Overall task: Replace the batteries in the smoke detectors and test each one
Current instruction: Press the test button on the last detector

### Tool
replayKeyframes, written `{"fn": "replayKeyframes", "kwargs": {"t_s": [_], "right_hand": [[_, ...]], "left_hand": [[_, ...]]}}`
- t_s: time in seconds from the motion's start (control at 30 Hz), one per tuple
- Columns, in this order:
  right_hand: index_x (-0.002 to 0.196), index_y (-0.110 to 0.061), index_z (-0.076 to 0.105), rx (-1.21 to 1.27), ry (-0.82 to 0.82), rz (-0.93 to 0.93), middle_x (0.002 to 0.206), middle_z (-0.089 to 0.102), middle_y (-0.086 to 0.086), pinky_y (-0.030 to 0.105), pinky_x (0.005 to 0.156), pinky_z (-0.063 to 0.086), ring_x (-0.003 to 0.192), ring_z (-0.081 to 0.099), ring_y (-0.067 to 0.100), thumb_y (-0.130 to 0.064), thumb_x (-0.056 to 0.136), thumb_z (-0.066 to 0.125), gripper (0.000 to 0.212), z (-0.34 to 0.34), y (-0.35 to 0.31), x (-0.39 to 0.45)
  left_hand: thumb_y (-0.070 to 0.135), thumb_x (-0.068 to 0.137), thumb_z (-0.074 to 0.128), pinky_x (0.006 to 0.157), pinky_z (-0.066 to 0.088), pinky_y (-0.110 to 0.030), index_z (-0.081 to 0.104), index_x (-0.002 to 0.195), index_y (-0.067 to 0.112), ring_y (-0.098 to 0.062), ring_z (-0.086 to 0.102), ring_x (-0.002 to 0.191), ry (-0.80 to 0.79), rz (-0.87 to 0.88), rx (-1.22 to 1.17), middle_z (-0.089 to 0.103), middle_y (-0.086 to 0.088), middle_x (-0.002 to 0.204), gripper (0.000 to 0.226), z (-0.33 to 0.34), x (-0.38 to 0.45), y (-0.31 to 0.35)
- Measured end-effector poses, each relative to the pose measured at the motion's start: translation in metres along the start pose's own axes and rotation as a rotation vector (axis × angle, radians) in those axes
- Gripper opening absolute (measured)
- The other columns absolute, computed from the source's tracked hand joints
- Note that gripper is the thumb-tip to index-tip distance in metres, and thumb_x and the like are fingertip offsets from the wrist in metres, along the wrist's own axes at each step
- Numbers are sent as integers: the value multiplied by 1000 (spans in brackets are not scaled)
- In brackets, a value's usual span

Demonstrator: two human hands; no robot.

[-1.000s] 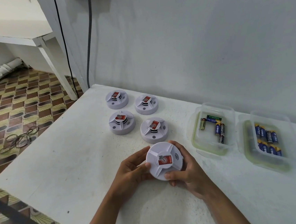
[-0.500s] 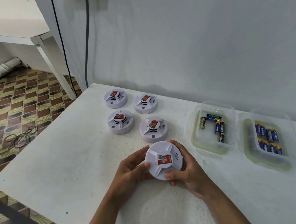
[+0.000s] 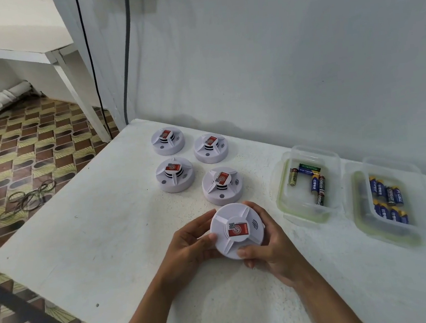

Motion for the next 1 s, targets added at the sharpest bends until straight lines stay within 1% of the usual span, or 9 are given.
{"fn": "replayKeyframes", "kwargs": {"t_s": [0.13,0.27,0.4,0.63,0.7,0.8,0.9,0.93,1.0], "right_hand": [[133,-38,47,-4,1,4,121,56,8,33,57,52,87,59,24,-4,65,79,83,0,-1,0],[134,-35,47,24,-12,-9,118,57,12,33,54,50,82,57,25,0,66,78,83,1,-2,-1],[134,-35,47,27,-12,-12,118,58,11,34,55,50,81,57,25,1,65,79,83,1,-2,-1],[132,-36,49,38,-8,-4,116,59,9,33,54,50,82,58,24,0,64,79,82,2,-4,-1],[133,-36,48,28,-7,-3,117,59,9,33,55,50,83,58,25,-1,65,79,82,3,-4,-2],[133,-36,48,44,-14,14,119,59,10,33,56,51,87,61,24,-8,67,80,79,3,-5,-2],[132,-34,51,219,-57,75,120,61,10,33,53,49,90,62,25,-26,69,77,68,2,-7,0],[131,-33,51,271,-67,85,119,63,9,32,52,48,90,62,25,-28,70,75,66,1,-6,0],[129,-34,54,288,-75,84,117,64,8,33,52,47,88,63,25,-24,70,74,64,0,-6,-1]], "left_hand": [[36,76,78,87,55,-49,64,126,24,-38,60,116,10,-2,19,62,-13,130,53,0,0,0],[35,78,76,88,54,-51,63,127,24,-38,59,117,4,1,26,61,-14,131,52,0,0,1],[33,79,76,90,52,-55,63,127,23,-39,59,117,-3,8,20,61,-14,131,51,0,0,0],[33,78,76,90,52,-56,63,127,23,-39,59,117,-3,11,17,61,-14,131,51,0,0,1],[33,79,76,89,53,-54,63,126,24,-38,59,117,-5,11,17,61,-13,130,50,1,-1,1],[34,78,76,88,54,-51,63,126,25,-38,60,116,0,9,8,62,-13,129,50,1,-1,2],[35,76,78,90,52,-56,63,126,25,-39,60,115,9,10,14,62,-14,129,53,1,0,2],[35,76,79,90,52,-56,63,126,25,-39,60,115,13,9,14,62,-14,129,53,1,0,1],[36,75,79,89,53,-54,64,125,25,-38,60,115,16,7,13,63,-13,129,54,1,-1,2]]}}
Point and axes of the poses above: each hand's wrist, its own x-axis towards the middle knuckle, its own z-axis out of the palm, y = z × x, the point moved 2 cm from there along x, towards the middle knuckle
